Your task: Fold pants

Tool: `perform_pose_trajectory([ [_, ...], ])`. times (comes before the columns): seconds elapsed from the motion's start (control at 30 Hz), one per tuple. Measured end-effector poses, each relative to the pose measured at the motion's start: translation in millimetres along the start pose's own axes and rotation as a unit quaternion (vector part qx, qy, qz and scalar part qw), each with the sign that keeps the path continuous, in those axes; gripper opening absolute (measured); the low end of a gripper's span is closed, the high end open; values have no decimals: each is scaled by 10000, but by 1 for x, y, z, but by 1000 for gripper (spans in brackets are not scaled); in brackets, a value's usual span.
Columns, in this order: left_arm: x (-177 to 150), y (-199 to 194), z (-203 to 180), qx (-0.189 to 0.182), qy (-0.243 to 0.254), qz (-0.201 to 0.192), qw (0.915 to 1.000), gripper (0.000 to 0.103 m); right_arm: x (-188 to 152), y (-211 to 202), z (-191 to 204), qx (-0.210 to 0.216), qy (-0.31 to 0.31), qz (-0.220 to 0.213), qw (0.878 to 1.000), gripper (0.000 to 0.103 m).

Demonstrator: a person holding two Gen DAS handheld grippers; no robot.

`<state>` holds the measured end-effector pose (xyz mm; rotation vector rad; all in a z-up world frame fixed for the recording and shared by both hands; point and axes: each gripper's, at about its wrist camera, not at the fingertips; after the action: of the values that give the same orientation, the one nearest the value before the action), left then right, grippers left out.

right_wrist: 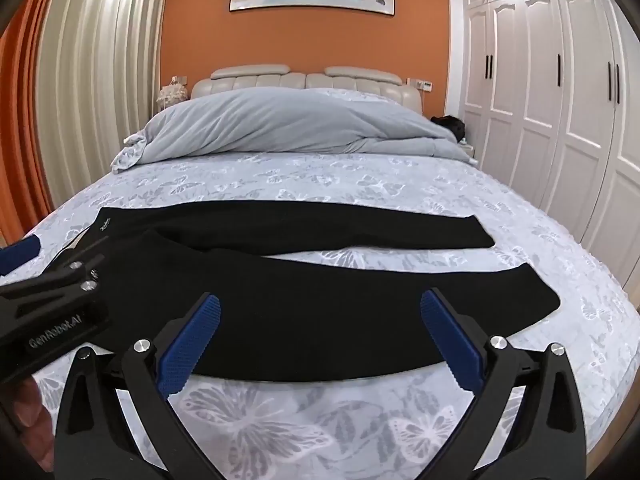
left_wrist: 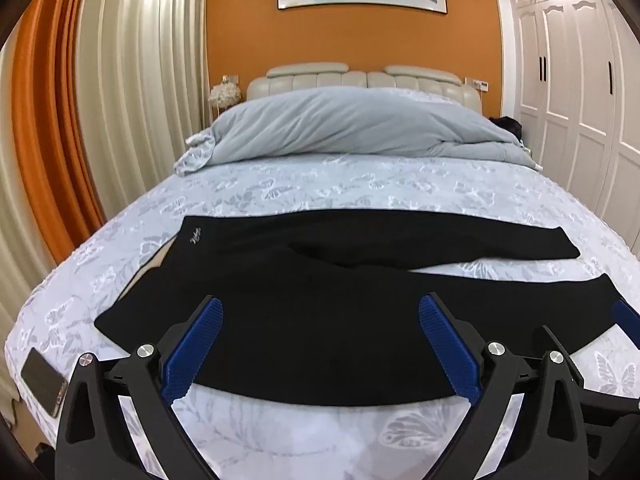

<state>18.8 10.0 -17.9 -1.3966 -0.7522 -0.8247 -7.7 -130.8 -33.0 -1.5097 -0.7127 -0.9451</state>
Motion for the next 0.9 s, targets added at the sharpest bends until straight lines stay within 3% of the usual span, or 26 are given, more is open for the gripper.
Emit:
perform_pose_trajectory([
  [0.9, -3, 4, -5, 212, 196, -48, 9996, 97, -3, 3, -19, -162, 134, 27, 9998, 98],
])
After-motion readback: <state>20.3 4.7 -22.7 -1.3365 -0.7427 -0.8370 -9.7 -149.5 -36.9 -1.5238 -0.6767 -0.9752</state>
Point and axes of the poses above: each gripper's, at about its wrist camera, not at the fingertips, and y roughly the way its jaws point, z to its left, x to its top
